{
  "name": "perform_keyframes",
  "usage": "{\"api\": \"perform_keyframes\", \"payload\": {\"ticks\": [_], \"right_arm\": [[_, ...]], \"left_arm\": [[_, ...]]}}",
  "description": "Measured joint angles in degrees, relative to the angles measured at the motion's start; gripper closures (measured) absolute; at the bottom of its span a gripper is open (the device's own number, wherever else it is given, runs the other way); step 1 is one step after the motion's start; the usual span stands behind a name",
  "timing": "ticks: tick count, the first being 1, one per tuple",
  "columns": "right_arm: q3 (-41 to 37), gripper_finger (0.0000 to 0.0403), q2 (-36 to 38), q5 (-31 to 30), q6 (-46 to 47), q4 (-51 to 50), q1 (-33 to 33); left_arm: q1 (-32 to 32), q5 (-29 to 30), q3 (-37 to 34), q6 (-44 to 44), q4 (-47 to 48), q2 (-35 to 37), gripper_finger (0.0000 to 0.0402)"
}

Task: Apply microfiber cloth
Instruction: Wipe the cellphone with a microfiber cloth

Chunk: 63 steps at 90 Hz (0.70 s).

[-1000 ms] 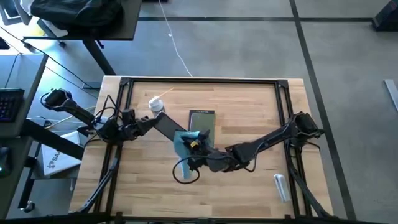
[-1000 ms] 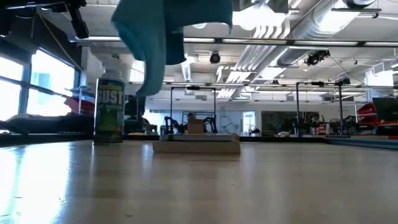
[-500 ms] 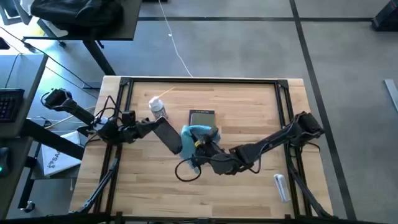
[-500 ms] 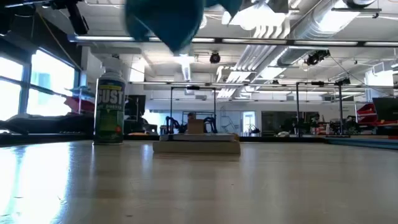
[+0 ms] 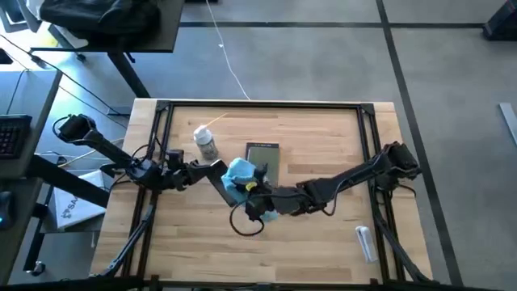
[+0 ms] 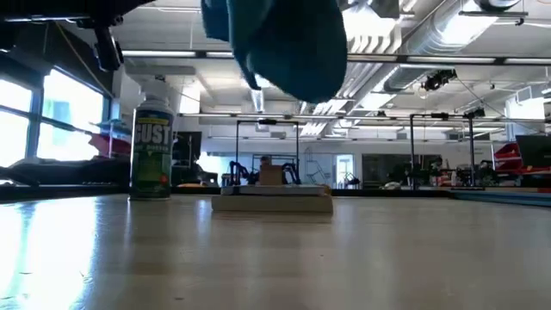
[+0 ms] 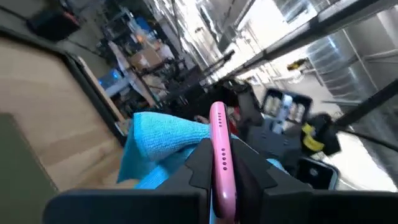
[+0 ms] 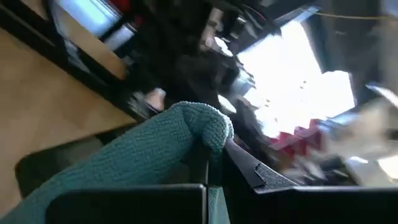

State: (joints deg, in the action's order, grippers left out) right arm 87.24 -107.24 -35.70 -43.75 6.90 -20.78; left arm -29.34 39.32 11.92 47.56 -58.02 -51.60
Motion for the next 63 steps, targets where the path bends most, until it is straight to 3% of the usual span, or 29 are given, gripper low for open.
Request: {"api": "perform_keyframes", "payload": {"ticks": [8, 21, 34, 49, 63], "right_arm": [[0.0, 0.0403, 0.0, 7.4, 4.7, -4.7, 0.7], [0.1, 0.0403, 0.1, 14.3, 10.7, -10.8, 0.8], [0.1, 0.0403, 0.1, 21.4, 14.7, -12.9, 0.8], [0.1, 0.0403, 0.0, 21.7, 14.2, -13.1, 1.4], [0.1, 0.0403, 0.0, 19.1, 12.4, -12.3, 4.1]], "left_arm": [[0.0, -3.9, 0.0, -0.2, -1.0, 0.1, 0.0387], [0.1, -9.1, -0.2, -3.3, -2.0, 1.1, 0.0387], [0.1, -10.1, -0.2, -3.2, -1.3, 1.2, 0.0387], [0.1, -10.0, -0.1, -2.9, -1.3, 0.0, 0.0387], [0.1, -5.9, -0.1, -2.2, -1.8, -3.5, 0.0387]]}}
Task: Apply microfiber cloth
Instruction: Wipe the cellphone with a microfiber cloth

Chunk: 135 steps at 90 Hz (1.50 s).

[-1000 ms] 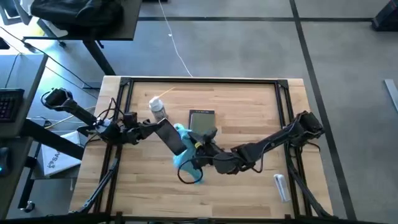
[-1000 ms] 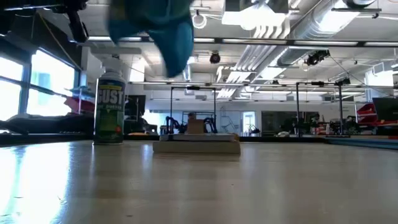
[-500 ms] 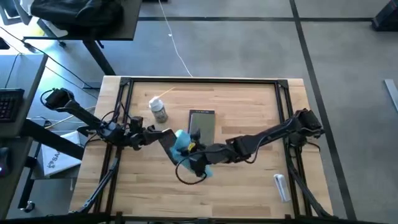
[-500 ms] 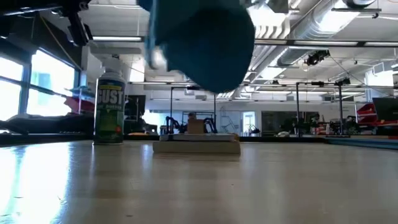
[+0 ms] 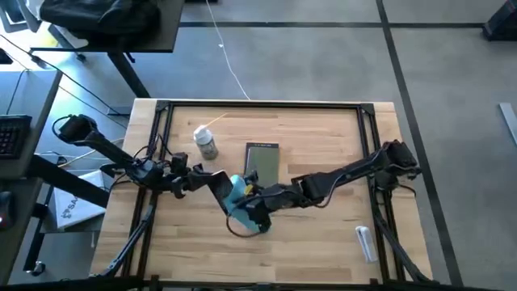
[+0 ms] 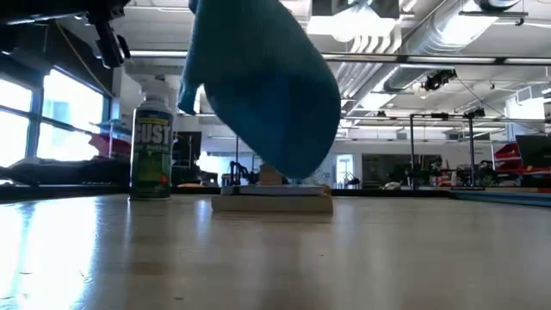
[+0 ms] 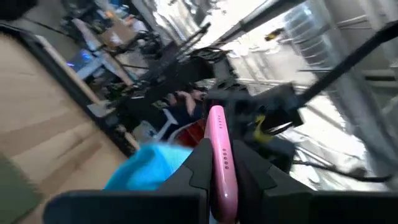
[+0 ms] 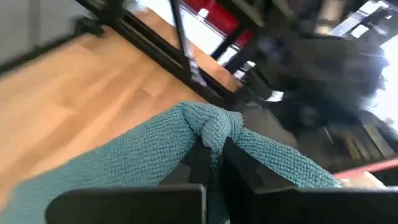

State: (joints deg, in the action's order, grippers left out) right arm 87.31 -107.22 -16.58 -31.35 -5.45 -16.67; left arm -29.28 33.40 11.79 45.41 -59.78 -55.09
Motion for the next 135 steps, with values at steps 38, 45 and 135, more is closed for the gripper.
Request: {"api": "perform_keyframes", "payload": {"ticks": [38, 45, 135], "right_arm": [[-0.1, 0.0403, 0.0, -1.1, -5.8, 2.5, 5.2], [1.1, 0.0403, -0.1, -3.8, -8.7, 2.3, 5.2], [4.5, 0.0403, 3.4, -2.6, 23.3, -25.6, -2.1]], "left_arm": [[0.0, 3.1, 5.2, 1.0, -0.6, -14.5, 0.0387], [-0.1, 2.0, 5.4, 0.6, -0.4, -15.8, 0.0387], [-19.0, 23.7, 23.6, -79.5, 37.2, -24.7, 0.0389]]}}
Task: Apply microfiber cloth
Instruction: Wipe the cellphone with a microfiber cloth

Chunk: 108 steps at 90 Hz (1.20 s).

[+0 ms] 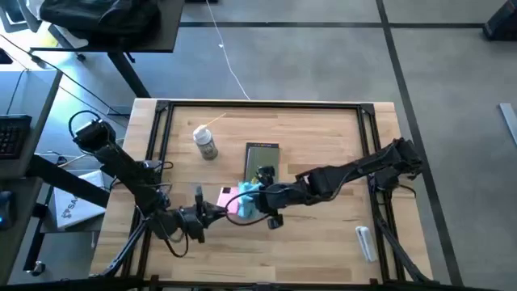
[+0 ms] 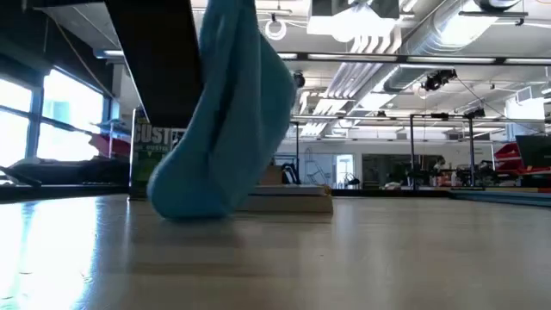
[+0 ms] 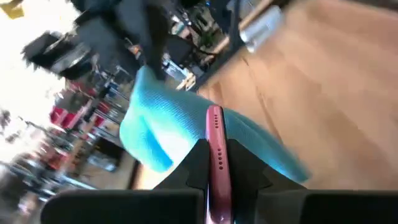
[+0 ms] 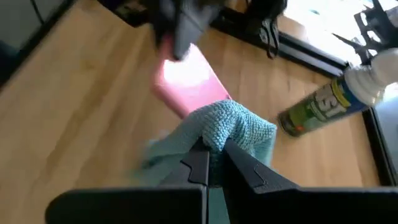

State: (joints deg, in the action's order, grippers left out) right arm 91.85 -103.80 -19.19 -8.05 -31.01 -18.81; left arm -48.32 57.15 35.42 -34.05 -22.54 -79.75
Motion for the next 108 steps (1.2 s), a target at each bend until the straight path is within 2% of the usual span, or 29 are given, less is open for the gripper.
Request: {"api": "perform_keyframes", "payload": {"ticks": [6, 18, 24, 30, 42, 50, 59, 80, 95, 108], "right_arm": [[0.0, 0.0403, 0.0, -3.5, 0.1, -1.6, 0.1], [0.0, 0.0403, 0.1, -15.6, -2.8, -3.7, 0.7], [0.0, 0.0403, 0.2, -17.9, -4.4, -3.3, 1.3], [0.0, 0.0403, 0.2, -15.5, -4.4, -2.1, 2.1], [0.0, 0.0403, -0.1, -4.6, -1.6, 0.9, 2.9], [0.0, 0.0403, -1.0, 0.6, -0.2, 3.0, 3.1], [-0.8, 0.0403, -2.6, 3.9, 1.4, 5.0, 2.8], [-1.8, 0.0403, -8.2, 8.6, 4.6, 8.6, 1.4], [-1.8, 0.0403, -10.9, 8.8, 4.6, 9.0, 1.0], [-1.5, 0.0403, -11.2, 7.0, 2.0, 8.5, 1.0]], "left_arm": [[-0.3, 0.0, 0.8, -2.7, -0.1, -3.3, 0.0388], [-0.3, -0.6, 2.1, -6.1, -0.1, -9.2, 0.0387], [-0.3, -1.4, 2.2, -6.5, -0.1, -11.6, 0.0387], [-0.2, -1.3, 2.1, -6.6, 0.2, -13.8, 0.0387], [-0.2, -2.7, 2.1, -5.8, 0.2, -17.5, 0.0385], [-0.2, -6.0, 2.1, -3.7, 0.2, -19.2, 0.0380], [-0.2, -10.5, 2.1, -0.8, -0.2, -19.9, 0.0370], [-0.5, -18.7, 2.1, 8.8, 0.4, -20.0, 0.0334], [-1.0, -25.7, 2.1, 16.2, 0.7, -20.0, 0.0308], [-1.9, -27.5, 2.1, 22.6, 1.5, -20.0, 0.0294]]}}
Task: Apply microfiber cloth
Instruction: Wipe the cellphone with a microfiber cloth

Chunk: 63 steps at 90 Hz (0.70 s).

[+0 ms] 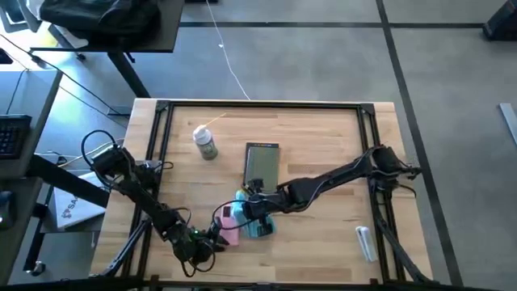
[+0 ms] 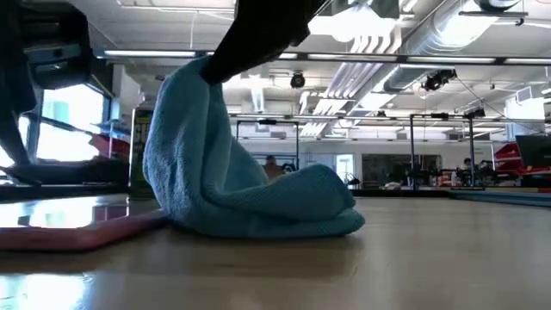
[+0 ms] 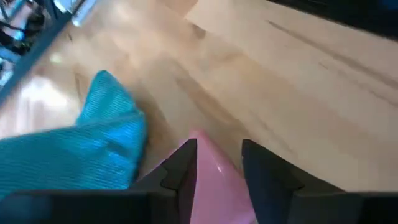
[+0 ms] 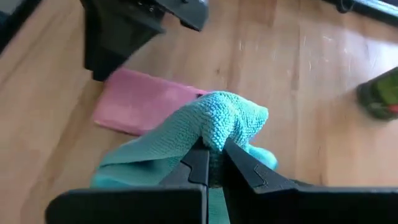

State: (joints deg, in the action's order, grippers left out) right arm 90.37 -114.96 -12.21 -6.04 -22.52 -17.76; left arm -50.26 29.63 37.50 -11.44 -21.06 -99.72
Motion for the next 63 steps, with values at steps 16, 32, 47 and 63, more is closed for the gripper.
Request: {"api": "perform_keyframes", "payload": {"ticks": [16, 32, 47, 63], "right_arm": [[6.9, 0.0403, 1.9, -12.1, -8.6, -12.6, -0.1], [13.9, 0.0403, 2.7, -11.0, -10.3, -16.5, 0.1], [11.4, 0.0403, 2.7, 0.9, -5.1, -12.1, -0.1], [1.8, 0.0403, 2.4, 1.1, 3.6, -0.2, -1.2]], "left_arm": [[-2.1, 0.2, 0.0, 9.0, 1.4, 0.9, 0.0291], [-3.6, 10.5, -0.3, 17.5, 8.4, 5.6, 0.0291], [-2.2, 11.8, -5.9, 26.6, 7.3, 14.0, 0.0291], [-1.8, 8.1, -13.5, 31.3, -2.8, 17.1, 0.0291]]}}
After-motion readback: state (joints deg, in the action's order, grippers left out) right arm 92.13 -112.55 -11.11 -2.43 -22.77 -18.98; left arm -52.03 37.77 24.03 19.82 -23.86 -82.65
